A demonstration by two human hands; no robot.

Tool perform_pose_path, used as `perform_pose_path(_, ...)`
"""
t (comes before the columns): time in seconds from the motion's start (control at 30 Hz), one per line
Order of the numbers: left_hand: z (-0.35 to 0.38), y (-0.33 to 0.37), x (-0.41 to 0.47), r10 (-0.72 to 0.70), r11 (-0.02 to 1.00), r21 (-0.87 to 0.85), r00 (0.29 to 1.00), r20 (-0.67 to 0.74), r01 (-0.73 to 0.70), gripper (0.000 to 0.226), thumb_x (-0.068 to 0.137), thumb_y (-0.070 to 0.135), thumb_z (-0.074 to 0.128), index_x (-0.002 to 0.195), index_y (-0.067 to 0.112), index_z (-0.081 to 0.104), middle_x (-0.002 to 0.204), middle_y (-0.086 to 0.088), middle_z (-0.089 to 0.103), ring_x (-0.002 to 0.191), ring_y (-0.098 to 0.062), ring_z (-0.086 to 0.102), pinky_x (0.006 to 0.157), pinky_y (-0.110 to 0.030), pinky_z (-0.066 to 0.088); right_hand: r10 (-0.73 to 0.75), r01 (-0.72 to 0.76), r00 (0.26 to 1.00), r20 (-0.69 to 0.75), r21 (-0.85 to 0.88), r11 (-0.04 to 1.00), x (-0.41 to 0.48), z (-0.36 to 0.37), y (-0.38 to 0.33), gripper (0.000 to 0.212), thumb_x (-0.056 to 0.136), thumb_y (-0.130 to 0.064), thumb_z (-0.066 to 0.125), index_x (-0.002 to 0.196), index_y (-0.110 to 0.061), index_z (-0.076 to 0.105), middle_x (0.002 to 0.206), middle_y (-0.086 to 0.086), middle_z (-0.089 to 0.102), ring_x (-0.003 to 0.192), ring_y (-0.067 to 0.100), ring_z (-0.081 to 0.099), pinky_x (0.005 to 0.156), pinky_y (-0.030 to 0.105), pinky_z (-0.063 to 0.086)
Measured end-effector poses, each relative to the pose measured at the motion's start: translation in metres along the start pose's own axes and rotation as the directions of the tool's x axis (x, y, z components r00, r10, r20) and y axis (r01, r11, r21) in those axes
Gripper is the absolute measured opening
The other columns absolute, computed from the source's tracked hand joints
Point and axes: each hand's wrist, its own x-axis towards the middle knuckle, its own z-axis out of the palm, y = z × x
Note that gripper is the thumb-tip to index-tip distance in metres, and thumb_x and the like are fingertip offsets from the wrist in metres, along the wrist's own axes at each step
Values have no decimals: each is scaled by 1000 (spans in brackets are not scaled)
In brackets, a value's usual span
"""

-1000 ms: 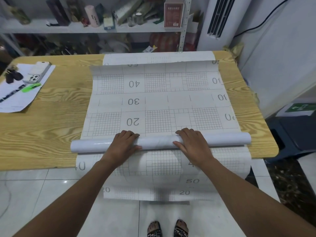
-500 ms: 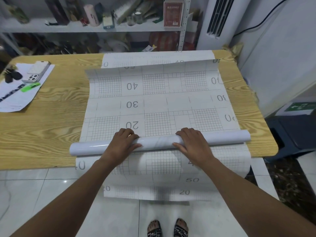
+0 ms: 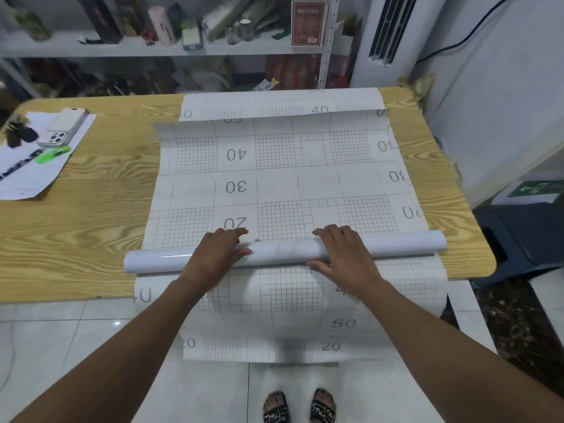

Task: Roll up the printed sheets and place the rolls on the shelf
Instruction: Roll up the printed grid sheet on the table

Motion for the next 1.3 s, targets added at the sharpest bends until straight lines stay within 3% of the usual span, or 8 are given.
perform_pose_path(0.1,-2,3,0,-30,999,-20,1000,-8,29,39,94,33,47,128,14,48,103,-2,62,97,-23,49,81,-29,31,-2,2,1000,-21,4,1000,2,2,1,54,75,-56,64,108,-14,56,99,2,56,81,22,51,75,34,44)
perform_pose_path(0.37,12,-3,-7,109,987,122,993,-37,-103,38,79,30,69,109,10,58,103,-6,61,89,-27,57,74,-37,45,-8,9,1000,29,-39,999,4,0,1,45,80,-52,63,106,-14,58,99,3,56,77,22,49,72,36,45)
perform_pose_path(0.57,15,-7,-5,120,986,123,993,-16,-117,50,78,58,41,112,21,48,105,0,56,88,-18,48,73,-30,41,-20,21,998,51,-11,1000,6,-4,0,44,85,-52,55,107,-16,60,105,1,55,89,22,48,77,34,41)
perform_pose_path(0.7,16,-9,-4,125,984,130,992,-3,-124,56,73,64,43,112,24,44,101,2,56,85,-16,45,72,-29,38,-15,17,996,90,-23,1000,6,-7,-2,59,85,-61,28,105,-17,61,99,0,55,86,20,48,75,33,40)
perform_pose_path(0.8,17,-9,-4,130,985,114,992,-5,-128,60,69,63,59,112,23,46,100,2,56,85,-18,48,72,-30,38,-13,12,993,120,8,1000,5,-8,-2,67,83,-64,20,112,-17,59,102,1,55,90,20,47,79,33,38)
perform_pose_path(0.97,20,-8,-6,151,982,117,988,-31,-147,64,63,55,73,112,21,49,100,2,55,84,-19,50,72,-30,40,-12,7,992,122,48,999,5,-10,-1,70,83,-65,21,120,-16,54,107,1,57,94,22,49,83,35,38)
perform_pose_path(1.17,19,-7,-7,179,980,107,981,-78,-170,65,63,63,61,110,19,51,100,-1,56,82,-20,51,69,-30,41,-13,8,997,76,59,998,3,-10,-2,60,85,-58,27,108,-13,60,99,4,61,87,25,54,76,36,41)
perform_pose_path(1.3,22,-8,-7,184,978,115,979,-88,-173,65,61,57,71,109,17,53,100,-2,57,83,-21,54,70,-29,41,-8,4,995,97,41,999,4,-9,-3,56,88,-55,27,104,-13,60,96,2,62,86,24,55,75,35,42)
